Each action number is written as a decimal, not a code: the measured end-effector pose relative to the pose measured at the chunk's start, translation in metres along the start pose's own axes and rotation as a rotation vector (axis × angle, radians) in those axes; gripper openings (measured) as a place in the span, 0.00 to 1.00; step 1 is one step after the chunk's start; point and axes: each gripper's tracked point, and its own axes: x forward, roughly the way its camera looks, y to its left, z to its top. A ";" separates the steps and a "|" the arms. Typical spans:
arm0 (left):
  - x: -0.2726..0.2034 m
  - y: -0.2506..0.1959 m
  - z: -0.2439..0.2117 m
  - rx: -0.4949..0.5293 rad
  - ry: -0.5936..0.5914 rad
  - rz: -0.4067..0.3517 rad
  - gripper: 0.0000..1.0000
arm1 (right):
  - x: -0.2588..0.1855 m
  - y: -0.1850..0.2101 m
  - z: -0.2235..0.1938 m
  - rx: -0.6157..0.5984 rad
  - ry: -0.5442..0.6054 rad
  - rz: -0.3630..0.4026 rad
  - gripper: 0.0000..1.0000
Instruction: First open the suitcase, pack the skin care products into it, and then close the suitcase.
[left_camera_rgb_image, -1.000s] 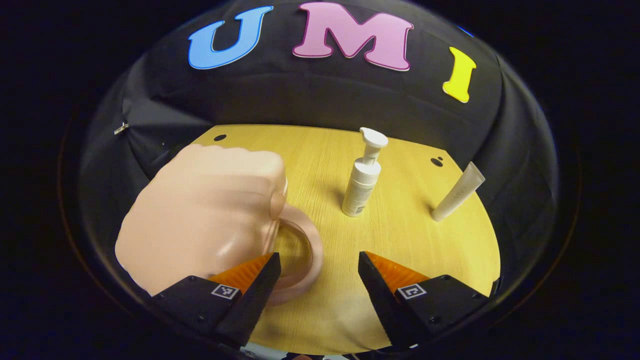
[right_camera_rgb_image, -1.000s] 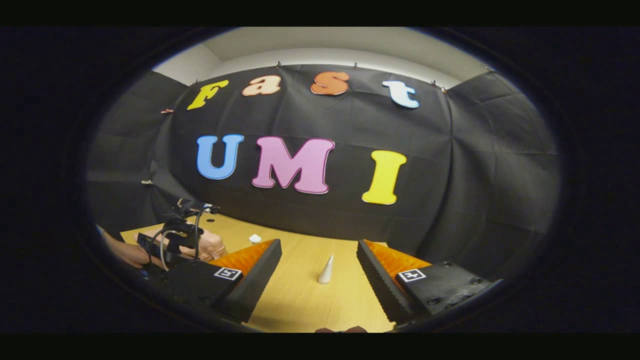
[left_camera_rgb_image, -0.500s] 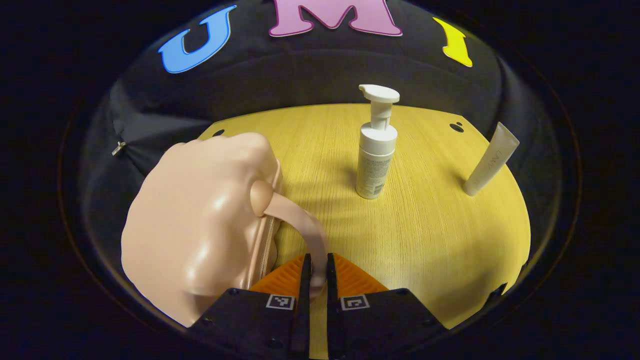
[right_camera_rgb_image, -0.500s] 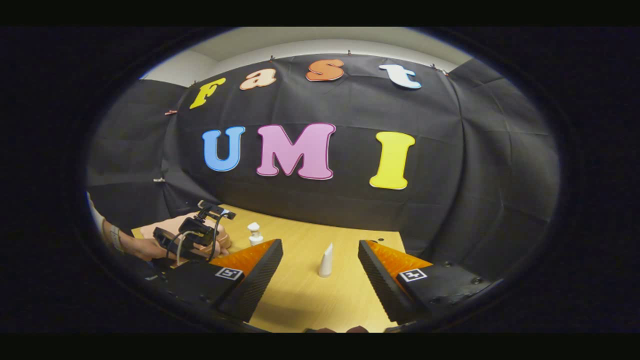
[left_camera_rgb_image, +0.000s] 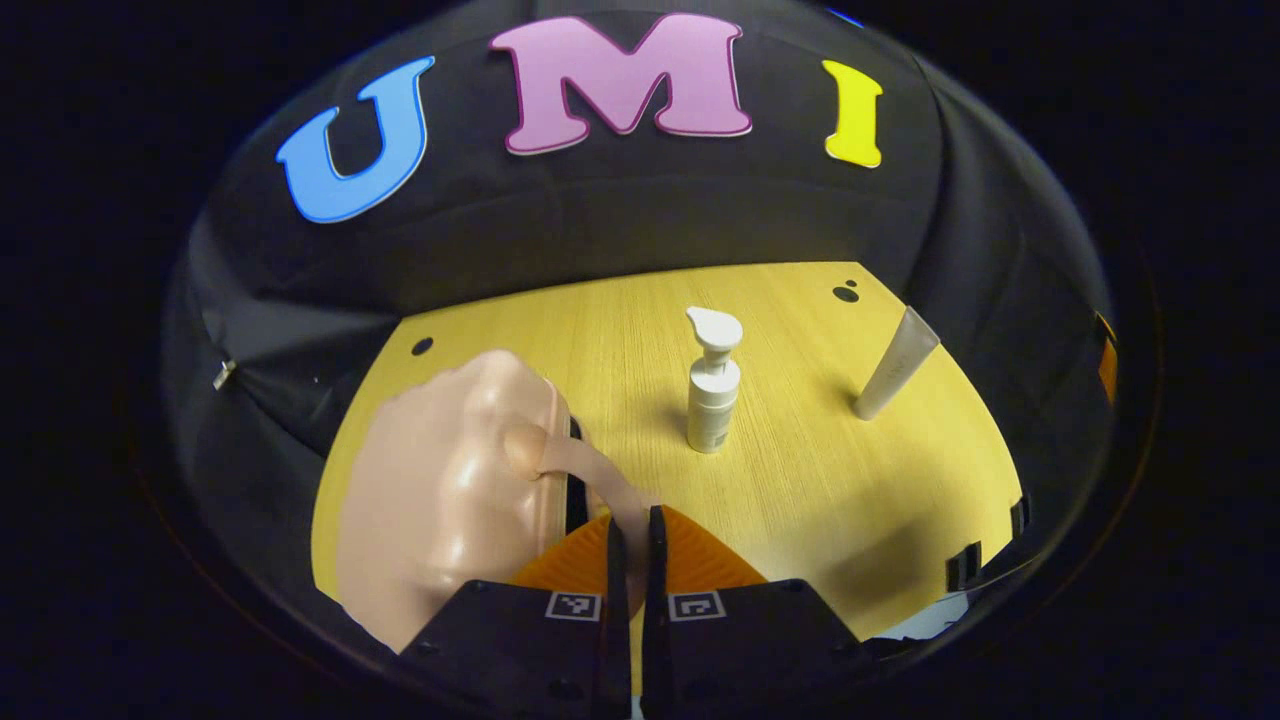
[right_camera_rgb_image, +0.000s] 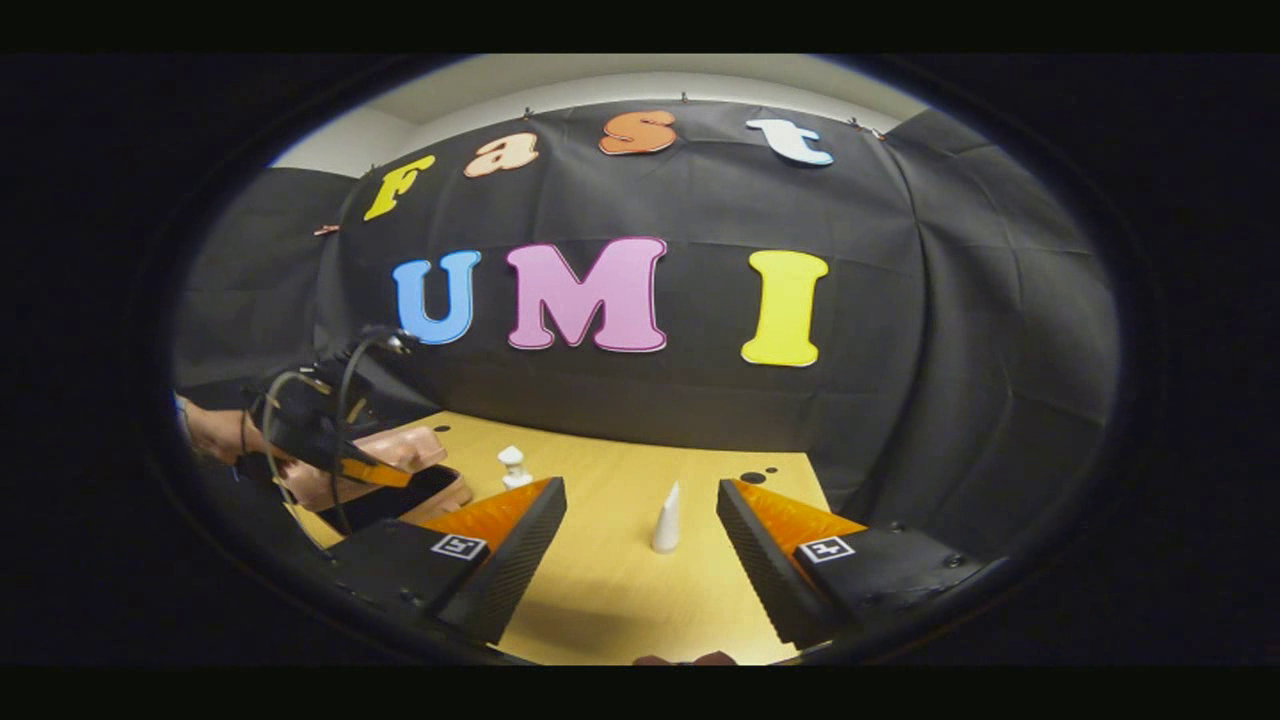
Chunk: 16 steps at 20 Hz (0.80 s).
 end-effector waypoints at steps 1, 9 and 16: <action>-0.015 0.013 0.010 -0.021 -0.017 -0.008 0.10 | 0.006 0.007 0.004 0.007 -0.003 0.003 0.96; -0.097 0.211 0.049 -0.103 -0.112 0.079 0.10 | 0.044 0.062 0.039 0.009 -0.047 -0.027 0.97; -0.060 0.398 0.010 -0.048 -0.070 0.233 0.08 | 0.060 0.100 0.042 0.040 -0.033 -0.085 0.97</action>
